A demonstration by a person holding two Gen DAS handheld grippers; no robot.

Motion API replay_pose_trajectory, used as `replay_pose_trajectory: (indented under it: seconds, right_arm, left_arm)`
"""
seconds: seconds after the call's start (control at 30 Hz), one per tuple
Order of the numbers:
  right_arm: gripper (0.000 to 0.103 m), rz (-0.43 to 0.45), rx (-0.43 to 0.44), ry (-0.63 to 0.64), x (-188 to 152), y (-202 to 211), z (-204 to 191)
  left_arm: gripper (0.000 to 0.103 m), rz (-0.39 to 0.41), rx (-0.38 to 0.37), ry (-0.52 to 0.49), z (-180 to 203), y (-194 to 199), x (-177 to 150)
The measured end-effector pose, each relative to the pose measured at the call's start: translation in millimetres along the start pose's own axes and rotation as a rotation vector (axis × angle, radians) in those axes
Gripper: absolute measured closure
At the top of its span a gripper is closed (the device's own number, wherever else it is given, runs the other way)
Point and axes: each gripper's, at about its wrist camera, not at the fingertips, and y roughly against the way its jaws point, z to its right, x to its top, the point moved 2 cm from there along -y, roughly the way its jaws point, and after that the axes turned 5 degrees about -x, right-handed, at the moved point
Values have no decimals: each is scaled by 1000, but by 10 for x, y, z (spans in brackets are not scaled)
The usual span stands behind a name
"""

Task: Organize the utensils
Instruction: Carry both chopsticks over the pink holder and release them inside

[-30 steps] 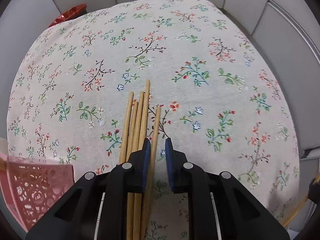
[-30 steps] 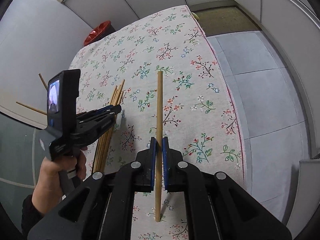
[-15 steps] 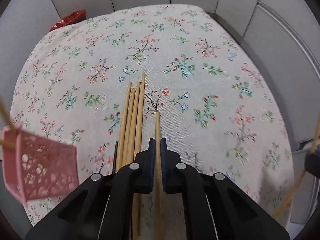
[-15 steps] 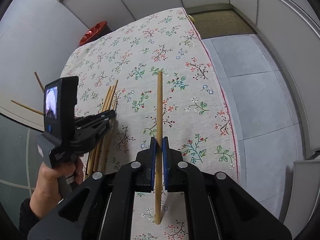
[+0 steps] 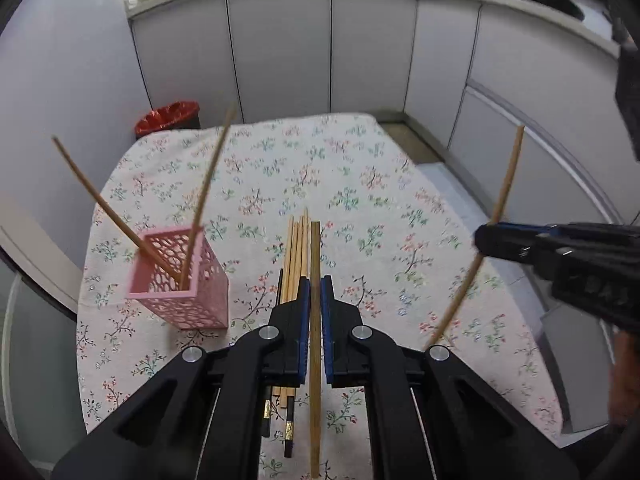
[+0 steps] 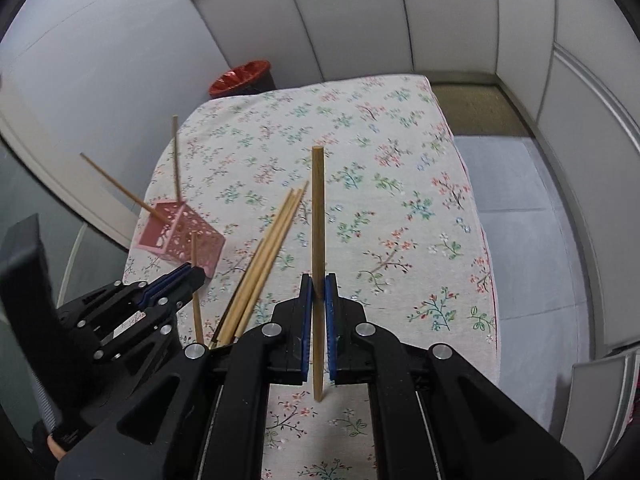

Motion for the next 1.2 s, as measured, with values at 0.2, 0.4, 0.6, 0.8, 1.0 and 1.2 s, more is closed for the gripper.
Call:
replay_pose_trajectory:
  seconds: [0.2, 0.4, 0.6, 0.8, 1.0, 1.2]
  right_arm:
    - [98, 104, -33, 98, 35, 326, -293]
    - [98, 195, -17, 95, 150, 616, -425]
    - [98, 271, 16, 78, 277, 836, -607]
    - [98, 311, 71, 68, 365, 909, -863]
    - [98, 318, 119, 57, 430, 867, -1083]
    - [98, 344, 154, 16, 507, 827, -1167]
  left_arm:
    - [98, 136, 1, 32, -182, 560, 93]
    - [98, 282, 41, 68, -429, 1072, 258]
    - [98, 415, 106, 141, -700, 1440, 369]
    - [98, 505, 154, 188, -905, 1510, 432]
    - [98, 569, 195, 226, -1077, 1366, 433]
    - [98, 529, 190, 285, -1315, 1102, 416]
